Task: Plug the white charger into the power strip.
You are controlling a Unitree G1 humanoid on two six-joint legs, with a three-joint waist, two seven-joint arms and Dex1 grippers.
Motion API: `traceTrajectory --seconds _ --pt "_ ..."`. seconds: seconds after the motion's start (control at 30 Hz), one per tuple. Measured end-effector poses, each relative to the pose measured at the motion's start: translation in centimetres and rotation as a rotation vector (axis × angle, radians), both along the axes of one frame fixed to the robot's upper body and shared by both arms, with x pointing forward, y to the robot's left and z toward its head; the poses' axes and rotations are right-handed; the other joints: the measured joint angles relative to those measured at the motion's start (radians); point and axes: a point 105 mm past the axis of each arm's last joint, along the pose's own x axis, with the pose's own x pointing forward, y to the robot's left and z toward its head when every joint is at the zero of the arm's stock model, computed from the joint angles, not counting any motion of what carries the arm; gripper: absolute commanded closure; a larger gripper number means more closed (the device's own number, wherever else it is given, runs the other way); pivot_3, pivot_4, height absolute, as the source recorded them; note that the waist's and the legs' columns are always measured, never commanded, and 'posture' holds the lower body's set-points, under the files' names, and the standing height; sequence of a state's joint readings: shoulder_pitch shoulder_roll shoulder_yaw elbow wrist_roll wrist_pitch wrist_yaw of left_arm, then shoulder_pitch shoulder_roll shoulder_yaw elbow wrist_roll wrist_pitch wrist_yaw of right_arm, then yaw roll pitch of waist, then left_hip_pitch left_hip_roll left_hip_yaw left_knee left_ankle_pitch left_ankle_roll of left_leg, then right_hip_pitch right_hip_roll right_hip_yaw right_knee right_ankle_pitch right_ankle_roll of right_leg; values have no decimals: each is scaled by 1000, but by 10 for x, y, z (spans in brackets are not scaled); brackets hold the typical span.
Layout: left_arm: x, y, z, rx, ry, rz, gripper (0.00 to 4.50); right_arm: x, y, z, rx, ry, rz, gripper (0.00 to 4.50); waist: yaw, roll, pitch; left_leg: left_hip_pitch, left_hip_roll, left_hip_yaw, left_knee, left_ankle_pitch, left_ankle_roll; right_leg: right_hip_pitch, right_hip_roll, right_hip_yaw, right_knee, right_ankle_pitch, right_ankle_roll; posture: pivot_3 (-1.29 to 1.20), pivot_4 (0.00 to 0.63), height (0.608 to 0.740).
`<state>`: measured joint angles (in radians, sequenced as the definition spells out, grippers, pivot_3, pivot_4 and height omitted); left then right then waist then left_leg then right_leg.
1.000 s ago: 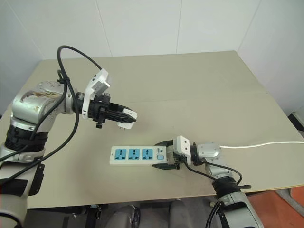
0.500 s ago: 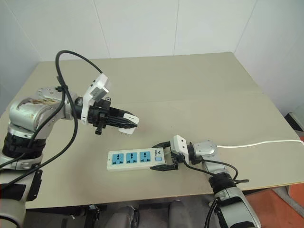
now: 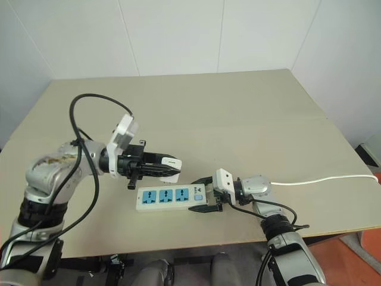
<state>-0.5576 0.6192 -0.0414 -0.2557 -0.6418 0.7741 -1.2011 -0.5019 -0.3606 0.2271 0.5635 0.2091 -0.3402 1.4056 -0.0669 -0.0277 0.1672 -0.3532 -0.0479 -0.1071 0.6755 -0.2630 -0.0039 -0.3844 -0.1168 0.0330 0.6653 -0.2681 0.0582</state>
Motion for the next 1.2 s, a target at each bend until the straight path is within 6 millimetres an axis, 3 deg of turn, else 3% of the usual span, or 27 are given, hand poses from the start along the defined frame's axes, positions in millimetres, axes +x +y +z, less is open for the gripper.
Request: traceTrajectory --seconds 0.2,0.53,1.2 --pt "7 -2 -4 -22 -80 65 3481 2 0 0 3 0 -16 1067 6 0 0 0 5 3 0 0 0 0 5 3 -4 5 0 0 150 740" --pt "-1 -4 -40 -55 -43 72 3481 5 -1 0 8 -2 -40 1067 9 0 0 0 8 5 -1 0 0 0 9 4 -8 9 -2 0 150 740" --pt "4 -13 -76 -147 -99 27 3481 6 -2 1 9 -1 -65 1067 19 0 0 0 10 7 -2 0 0 -1 11 5 -11 11 -3 0 150 740"
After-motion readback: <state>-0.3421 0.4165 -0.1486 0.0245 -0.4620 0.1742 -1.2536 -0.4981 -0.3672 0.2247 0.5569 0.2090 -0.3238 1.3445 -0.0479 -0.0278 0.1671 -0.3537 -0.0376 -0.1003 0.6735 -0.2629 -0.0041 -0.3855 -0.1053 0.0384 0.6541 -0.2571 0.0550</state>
